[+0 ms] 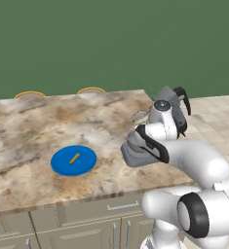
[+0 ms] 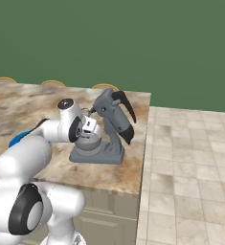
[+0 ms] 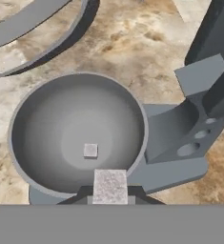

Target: Add butter and sugar cubes to the stand mixer bowl and then turn on the stand mixer to begin making frosting.

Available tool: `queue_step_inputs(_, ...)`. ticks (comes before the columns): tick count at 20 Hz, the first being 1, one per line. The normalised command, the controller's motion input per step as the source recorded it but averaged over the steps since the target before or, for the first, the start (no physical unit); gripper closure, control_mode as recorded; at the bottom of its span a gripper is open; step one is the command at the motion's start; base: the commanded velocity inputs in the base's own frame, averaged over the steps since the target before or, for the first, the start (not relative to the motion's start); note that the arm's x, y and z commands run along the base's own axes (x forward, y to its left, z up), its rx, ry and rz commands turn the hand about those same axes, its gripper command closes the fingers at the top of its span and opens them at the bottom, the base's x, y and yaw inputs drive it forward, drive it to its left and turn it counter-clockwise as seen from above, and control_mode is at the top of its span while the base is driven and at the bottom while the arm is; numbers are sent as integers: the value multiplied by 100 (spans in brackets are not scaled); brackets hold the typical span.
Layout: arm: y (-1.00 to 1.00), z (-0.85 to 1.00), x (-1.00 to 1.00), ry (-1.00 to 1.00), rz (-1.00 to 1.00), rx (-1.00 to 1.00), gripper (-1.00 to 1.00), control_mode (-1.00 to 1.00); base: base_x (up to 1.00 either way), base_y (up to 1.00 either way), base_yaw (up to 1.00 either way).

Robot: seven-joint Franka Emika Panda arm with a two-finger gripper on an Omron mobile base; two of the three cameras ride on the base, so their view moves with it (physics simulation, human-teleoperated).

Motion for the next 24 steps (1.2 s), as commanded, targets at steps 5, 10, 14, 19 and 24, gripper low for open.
queue_step_inputs(5,0,-56,0,0,0,0,100,-100,0,0,0)
queue_step_inputs(10,0,-15,0,0,0,0,100,-100,0,0,0)
queue_step_inputs(14,0,0,0,0,0,0,100,-100,0,0,0)
queue_step_inputs(19,0,0,0,0,0,0,100,-100,0,0,0)
queue_step_inputs(24,0,2,23,0,-1,0,100,-100,0,0,0)
